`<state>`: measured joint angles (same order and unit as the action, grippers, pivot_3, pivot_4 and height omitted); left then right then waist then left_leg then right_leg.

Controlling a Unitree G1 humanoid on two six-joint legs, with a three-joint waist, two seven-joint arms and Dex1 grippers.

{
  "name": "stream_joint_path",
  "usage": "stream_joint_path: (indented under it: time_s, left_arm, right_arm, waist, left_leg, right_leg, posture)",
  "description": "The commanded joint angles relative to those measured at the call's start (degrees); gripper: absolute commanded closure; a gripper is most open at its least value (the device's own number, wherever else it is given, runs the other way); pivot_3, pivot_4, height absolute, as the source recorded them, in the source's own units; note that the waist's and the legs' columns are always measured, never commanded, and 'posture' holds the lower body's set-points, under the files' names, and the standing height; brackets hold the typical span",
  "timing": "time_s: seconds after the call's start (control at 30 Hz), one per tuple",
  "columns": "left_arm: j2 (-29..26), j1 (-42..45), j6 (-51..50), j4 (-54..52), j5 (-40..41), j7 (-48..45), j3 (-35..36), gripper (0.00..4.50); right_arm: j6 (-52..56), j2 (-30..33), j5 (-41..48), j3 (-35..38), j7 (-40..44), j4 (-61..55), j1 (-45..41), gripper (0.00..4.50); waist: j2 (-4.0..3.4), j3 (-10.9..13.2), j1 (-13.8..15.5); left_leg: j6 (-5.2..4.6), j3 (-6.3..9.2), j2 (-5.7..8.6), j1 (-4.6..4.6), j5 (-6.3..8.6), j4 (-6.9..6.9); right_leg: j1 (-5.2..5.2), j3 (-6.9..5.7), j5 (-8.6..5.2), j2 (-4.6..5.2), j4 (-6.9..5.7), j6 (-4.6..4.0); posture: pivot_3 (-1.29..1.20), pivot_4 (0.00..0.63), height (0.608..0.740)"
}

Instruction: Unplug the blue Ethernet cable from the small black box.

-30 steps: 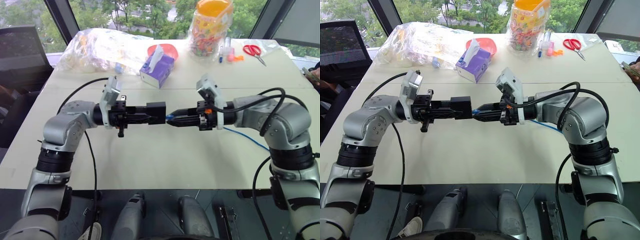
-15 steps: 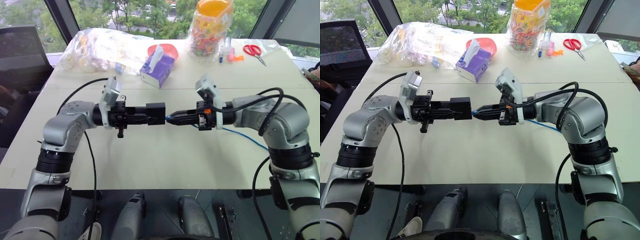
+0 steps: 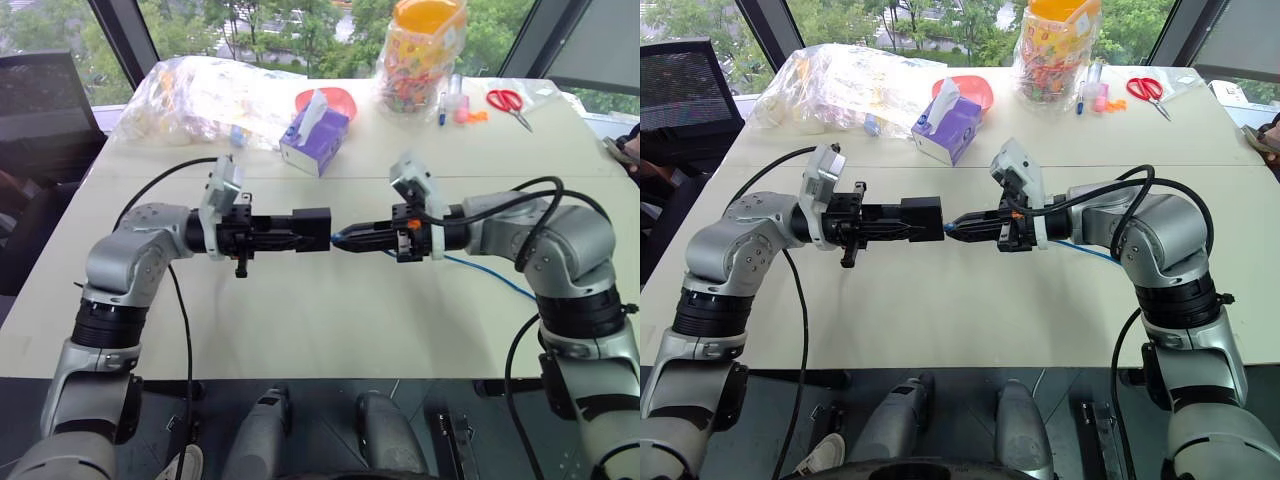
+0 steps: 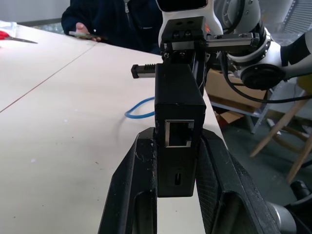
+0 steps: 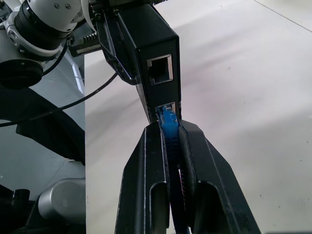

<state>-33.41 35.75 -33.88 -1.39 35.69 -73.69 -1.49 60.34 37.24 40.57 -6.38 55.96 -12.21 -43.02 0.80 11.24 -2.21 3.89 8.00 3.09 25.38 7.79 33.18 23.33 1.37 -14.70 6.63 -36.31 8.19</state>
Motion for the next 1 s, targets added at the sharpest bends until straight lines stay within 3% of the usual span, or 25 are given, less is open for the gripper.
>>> stream_joint_path:
  time_s: [0.03,0.27,0.77,1.0]
  left_arm:
    - [-1.5,-0.1,-0.6,-2.6,1.4,-0.8,1.0,4.01]
    - [-2.5,-0.4,-1.6,-3.5,2.3,-0.7,1.8,4.01]
    - [-3.5,-1.4,-2.3,-6.2,4.0,-1.3,2.0,4.01]
    - [-3.6,-1.6,-2.4,-6.2,4.1,-1.5,2.0,4.01]
  right_arm:
    - [-3.6,1.9,-2.6,2.7,-0.1,4.8,-0.1,4.47]
    - [-7.7,5.4,-4.7,2.3,2.5,11.5,0.1,4.47]
    - [-14.7,12.1,-10.7,-8.5,6.2,11.9,5.5,4.47]
    - [-13.2,11.4,-6.1,-5.5,6.9,10.6,4.2,4.47]
  waist:
    - [0.00,0.0,0.0]
    - [0.00,0.0,-0.1]
    - [0.01,0.0,-0.2]
    - [0.01,0.0,0.0]
  left_leg:
    - [0.00,0.00,0.00,0.00,0.00,0.00]
    - [0.00,0.00,0.00,0.00,0.00,-0.01]
    - [-0.01,-0.02,0.00,0.00,0.01,-0.01]
    - [-0.01,-0.01,0.00,0.02,0.01,-0.01]
  right_leg:
    - [0.00,0.00,0.00,0.00,0.00,0.00]
    - [0.00,0.00,0.01,0.00,0.00,0.01]
    - [0.00,0.00,0.00,0.00,0.03,-0.01]
    - [0.00,0.00,-0.01,0.02,0.05,0.00]
  posture:
    - [0.00,0.150,0.728]
    - [0.00,0.150,0.728]
    - [0.00,0.150,0.728]
    - [0.00,0.150,0.728]
